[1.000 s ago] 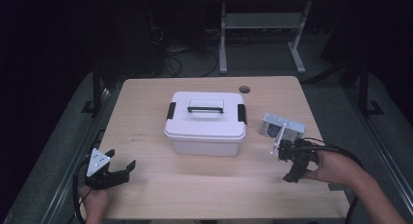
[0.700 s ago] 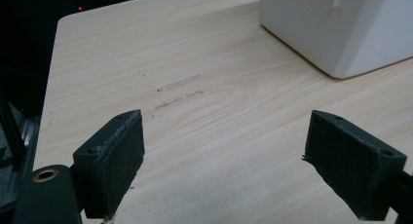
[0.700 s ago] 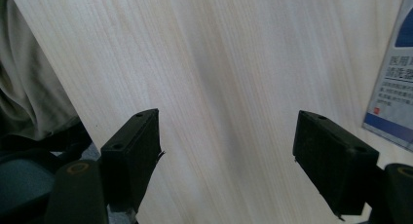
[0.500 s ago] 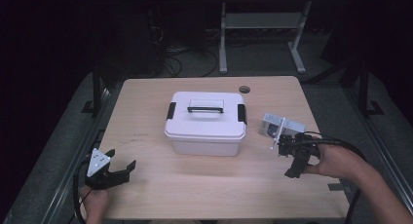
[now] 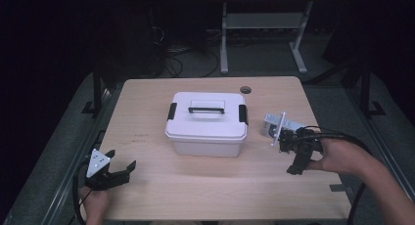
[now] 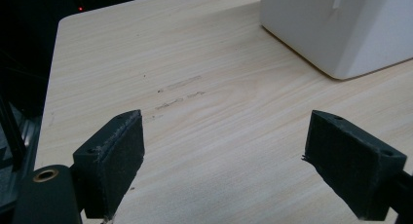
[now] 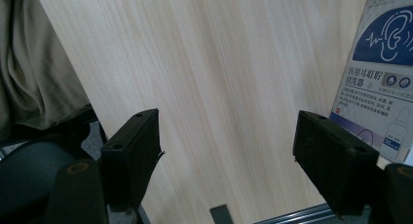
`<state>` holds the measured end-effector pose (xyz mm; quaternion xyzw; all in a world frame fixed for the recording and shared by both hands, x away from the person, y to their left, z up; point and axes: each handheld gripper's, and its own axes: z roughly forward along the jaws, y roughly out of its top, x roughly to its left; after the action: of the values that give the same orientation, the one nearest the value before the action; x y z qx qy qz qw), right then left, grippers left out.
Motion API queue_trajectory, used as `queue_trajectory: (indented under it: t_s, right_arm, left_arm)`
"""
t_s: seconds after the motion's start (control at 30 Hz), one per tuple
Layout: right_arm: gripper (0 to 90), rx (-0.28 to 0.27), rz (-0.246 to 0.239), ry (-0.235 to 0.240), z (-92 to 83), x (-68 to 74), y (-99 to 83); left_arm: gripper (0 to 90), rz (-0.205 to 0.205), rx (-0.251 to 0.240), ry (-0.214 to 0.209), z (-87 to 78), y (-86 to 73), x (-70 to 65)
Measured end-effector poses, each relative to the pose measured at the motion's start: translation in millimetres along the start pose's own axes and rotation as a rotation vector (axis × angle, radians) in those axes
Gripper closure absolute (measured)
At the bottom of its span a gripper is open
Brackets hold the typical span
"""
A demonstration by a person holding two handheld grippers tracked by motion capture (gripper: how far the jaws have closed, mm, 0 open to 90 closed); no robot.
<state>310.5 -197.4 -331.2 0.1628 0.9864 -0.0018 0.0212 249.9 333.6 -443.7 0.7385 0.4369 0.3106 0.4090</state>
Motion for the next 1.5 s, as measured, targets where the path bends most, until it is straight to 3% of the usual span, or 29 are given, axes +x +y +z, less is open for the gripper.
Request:
queue_trajectory:
  t_s: [1.03, 1.5]
  right_arm:
    - [24.5, 0.023, -0.047, -0.044, -47.1, -10.9, 29.6]
    - [24.6, 0.032, -0.07, -0.056, -56.9, -14.3, 43.0]
  left_arm:
    - [13.7, -0.006, -0.007, -0.001, 0.1, 0.5, 1.3]
    - [13.7, -0.005, -0.005, -0.005, 0.4, 1.0, 0.1]
